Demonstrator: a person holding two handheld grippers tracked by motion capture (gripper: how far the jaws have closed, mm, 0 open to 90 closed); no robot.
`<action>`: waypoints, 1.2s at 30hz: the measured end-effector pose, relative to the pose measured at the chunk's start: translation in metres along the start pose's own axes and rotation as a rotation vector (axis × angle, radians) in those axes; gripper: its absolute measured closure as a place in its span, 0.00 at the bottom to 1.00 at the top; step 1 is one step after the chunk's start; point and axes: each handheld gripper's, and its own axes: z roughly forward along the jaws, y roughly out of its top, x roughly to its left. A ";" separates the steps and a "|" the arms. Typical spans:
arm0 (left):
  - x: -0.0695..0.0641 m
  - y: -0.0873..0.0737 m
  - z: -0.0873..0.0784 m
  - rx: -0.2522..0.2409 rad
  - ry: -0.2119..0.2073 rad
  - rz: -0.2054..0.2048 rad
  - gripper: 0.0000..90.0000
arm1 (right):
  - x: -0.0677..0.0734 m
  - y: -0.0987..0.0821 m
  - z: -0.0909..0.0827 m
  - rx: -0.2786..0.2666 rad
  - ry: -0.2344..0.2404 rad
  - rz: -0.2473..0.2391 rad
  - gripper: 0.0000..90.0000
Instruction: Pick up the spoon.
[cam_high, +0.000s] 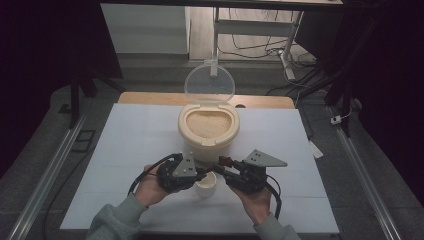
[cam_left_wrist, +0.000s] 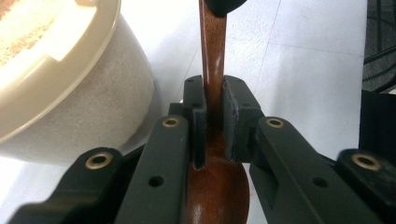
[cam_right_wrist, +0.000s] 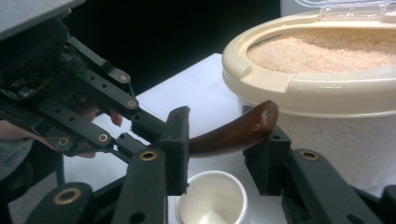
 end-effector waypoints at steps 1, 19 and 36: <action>0.000 0.000 0.000 -0.002 0.002 0.000 0.88 | 0.000 0.000 0.000 -0.005 0.004 0.004 0.72; -0.002 0.001 -0.002 -0.012 0.022 0.023 0.88 | -0.002 0.001 -0.004 -0.076 0.129 0.049 0.91; 0.001 -0.010 -0.016 -0.141 0.025 -0.147 0.41 | -0.011 0.006 -0.018 -0.182 0.166 0.079 0.93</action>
